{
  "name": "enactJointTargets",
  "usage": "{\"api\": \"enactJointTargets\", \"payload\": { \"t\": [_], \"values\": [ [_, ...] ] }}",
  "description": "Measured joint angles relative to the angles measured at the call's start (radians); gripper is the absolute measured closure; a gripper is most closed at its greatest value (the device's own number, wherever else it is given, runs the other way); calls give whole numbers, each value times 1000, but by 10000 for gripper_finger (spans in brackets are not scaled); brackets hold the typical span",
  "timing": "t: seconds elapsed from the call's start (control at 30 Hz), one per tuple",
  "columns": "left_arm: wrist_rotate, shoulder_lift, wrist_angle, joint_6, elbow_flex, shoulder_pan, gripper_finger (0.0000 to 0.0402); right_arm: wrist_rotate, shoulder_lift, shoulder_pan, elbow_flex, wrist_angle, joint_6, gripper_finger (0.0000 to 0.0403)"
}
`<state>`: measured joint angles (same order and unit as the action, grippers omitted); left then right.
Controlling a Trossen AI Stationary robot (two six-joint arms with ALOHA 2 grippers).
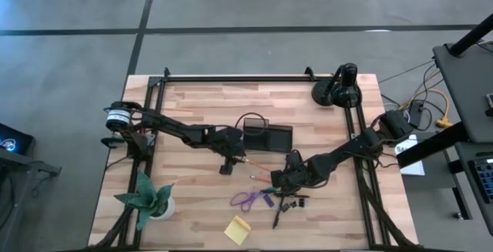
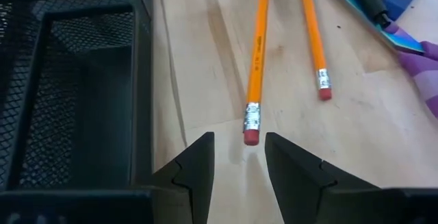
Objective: Pick and place office supplies into organizer
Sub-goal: Put the top yellow pencil into the black desk organizer
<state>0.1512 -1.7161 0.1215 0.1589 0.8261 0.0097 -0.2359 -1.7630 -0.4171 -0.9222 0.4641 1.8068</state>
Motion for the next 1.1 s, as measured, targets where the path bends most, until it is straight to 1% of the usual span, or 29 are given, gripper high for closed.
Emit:
{"api": "enactJointTargets", "payload": {
  "t": [0.17,0.4,0.53,0.63,0.9,1.0,1.1],
  "values": [
    [1,0,10,-21,0,1,285,0,0,0,0,0,0,394],
    [52,0,29,-26,0,1,285,0,0,0,0,0,0,394],
    [62,0,29,-48,0,1,285,0,0,0,0,-1,0,394],
    [101,0,29,-48,0,1,286,0,0,0,0,-1,0,394],
    [97,2,40,-48,1,1,286,-1,0,0,0,-2,0,394],
    [96,2,40,-48,1,1,295,-1,0,0,0,-2,0,394],
    [94,2,40,-47,1,1,317,-2,0,0,0,-2,0,394]
  ]
}}
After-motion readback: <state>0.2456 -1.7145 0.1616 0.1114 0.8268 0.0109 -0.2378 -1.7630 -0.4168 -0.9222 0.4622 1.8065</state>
